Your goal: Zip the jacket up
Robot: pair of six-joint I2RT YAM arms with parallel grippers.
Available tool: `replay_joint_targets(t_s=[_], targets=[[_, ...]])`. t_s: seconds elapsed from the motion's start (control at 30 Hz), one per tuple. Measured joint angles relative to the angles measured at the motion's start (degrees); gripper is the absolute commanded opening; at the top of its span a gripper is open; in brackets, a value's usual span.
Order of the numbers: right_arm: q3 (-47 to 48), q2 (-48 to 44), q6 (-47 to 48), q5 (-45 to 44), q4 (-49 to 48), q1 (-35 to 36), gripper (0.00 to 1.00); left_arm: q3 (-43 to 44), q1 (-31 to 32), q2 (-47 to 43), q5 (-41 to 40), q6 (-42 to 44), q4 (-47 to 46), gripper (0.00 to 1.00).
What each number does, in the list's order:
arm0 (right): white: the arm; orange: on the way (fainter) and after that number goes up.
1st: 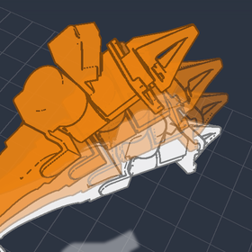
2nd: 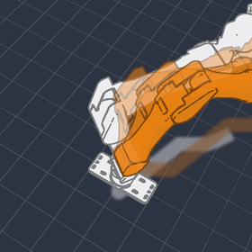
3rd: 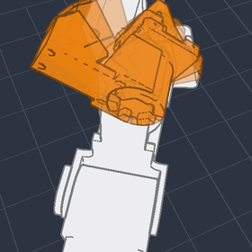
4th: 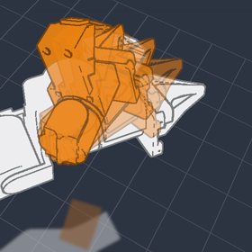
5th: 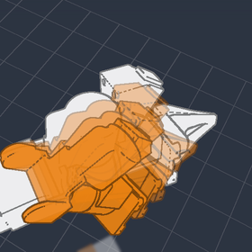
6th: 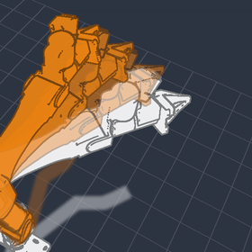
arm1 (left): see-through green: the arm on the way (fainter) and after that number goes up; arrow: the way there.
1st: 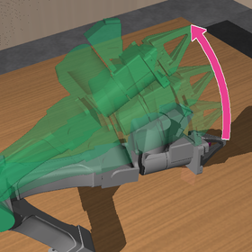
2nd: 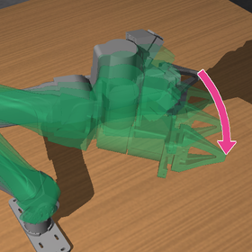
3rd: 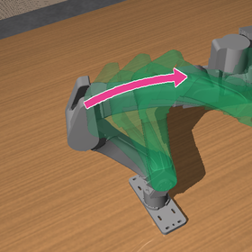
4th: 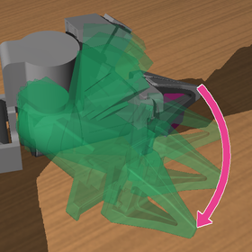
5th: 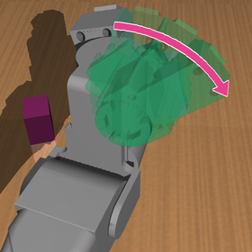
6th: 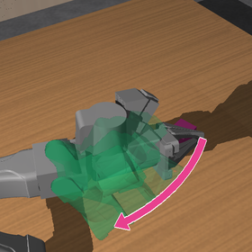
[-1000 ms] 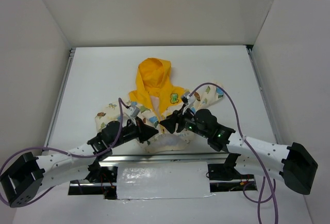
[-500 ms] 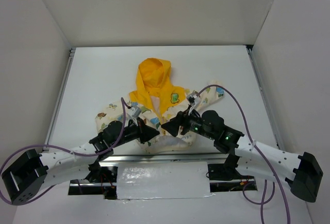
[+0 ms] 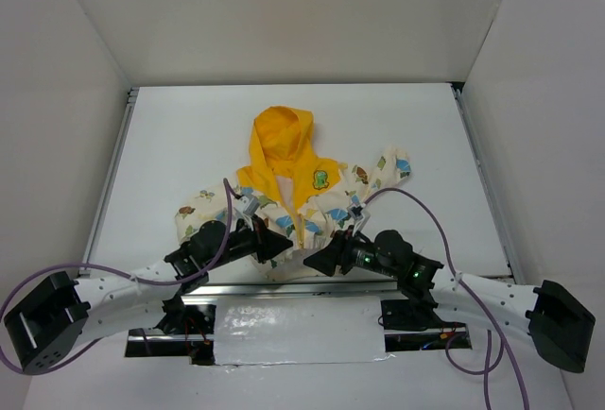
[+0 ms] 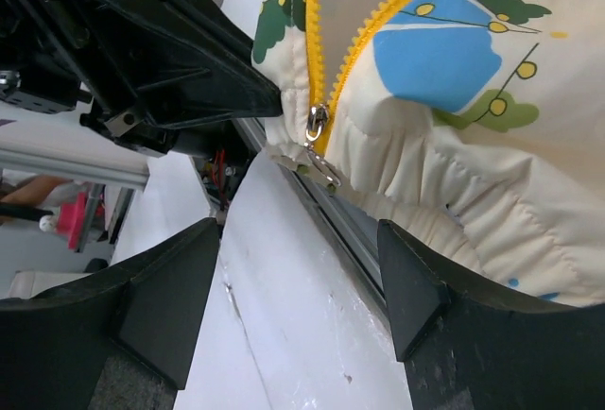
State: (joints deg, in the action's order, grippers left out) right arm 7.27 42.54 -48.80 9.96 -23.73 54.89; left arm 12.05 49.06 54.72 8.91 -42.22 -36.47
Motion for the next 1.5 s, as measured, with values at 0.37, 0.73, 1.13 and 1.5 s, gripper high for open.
replay_joint_targets(t_s=[0.37, 0.73, 1.13, 1.5], targets=[[-1.4, 11.3, -1.6, -0.1, -13.3, 0.1, 0.73, 1.7, 0.0, 4.4, 1.4, 0.0, -0.9, 0.00], [-1.4, 16.2, -2.8, 0.0, -19.4, 0.8, 0.56, 2.2, 0.0, 5.1, 1.7, 0.0, -1.4, 0.00], [-1.4, 17.0, -3.7, -2.1, -20.4, 1.6, 0.42, 2.2, 0.0, 5.2, 1.9, 0.0, -1.7, 0.00], [-1.4, 19.7, -5.0, -4.6, -20.5, 1.9, 0.34, 2.2, 0.0, 5.2, 1.9, 0.0, -1.7, 0.00]])
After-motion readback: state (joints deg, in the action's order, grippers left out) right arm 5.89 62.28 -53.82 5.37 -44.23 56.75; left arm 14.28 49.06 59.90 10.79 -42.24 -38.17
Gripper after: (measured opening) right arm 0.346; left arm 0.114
